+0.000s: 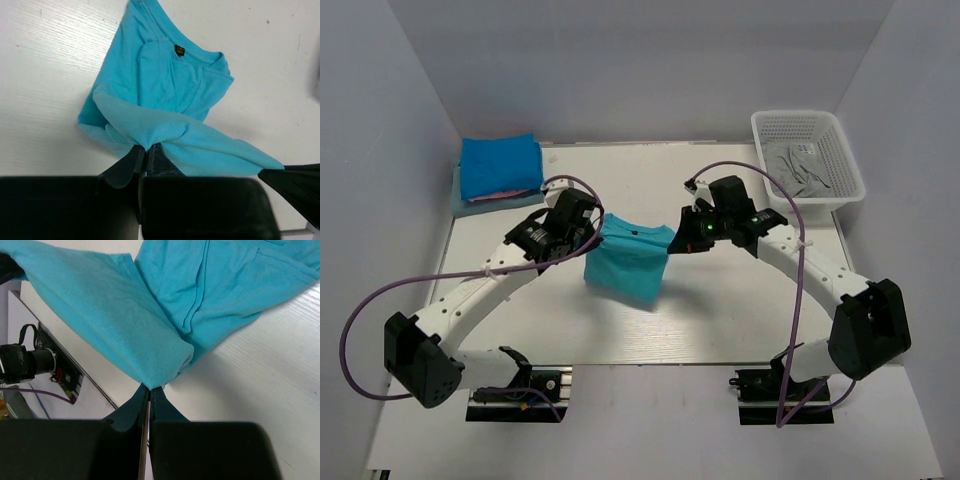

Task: Fold and stack the t-shirts
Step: Fold the long partially folded tshirt into a neat square

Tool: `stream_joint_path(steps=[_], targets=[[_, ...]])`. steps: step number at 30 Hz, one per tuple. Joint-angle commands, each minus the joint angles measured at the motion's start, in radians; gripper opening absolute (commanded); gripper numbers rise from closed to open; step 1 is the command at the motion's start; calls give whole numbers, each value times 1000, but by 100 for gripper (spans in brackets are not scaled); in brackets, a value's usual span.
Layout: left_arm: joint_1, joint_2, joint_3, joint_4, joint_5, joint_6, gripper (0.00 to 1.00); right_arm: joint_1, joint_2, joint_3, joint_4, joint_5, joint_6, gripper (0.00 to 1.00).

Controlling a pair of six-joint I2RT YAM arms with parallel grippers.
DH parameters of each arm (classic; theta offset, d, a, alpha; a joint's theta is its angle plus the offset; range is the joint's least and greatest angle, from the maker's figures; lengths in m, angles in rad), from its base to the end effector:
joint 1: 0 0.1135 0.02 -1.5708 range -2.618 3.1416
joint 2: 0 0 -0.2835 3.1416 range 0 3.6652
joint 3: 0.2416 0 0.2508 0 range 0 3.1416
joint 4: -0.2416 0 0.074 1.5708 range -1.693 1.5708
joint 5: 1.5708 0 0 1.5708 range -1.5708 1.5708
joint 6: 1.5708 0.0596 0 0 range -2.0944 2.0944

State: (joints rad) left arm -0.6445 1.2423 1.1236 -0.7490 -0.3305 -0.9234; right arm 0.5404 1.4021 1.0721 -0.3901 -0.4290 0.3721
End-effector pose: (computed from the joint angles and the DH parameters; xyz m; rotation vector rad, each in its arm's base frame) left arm 0.2209 -0.1418 0.3131 -0.4788 2.3555 -0.3380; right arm 0.2604 0.1852 0.2863 -0.4360 2.3623 0.9446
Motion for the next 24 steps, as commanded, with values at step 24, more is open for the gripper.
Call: stream_joint_path(steps=[24], targets=[[193,580,311,157,94,216,2,-122,395,247,117,62,-41,0]])
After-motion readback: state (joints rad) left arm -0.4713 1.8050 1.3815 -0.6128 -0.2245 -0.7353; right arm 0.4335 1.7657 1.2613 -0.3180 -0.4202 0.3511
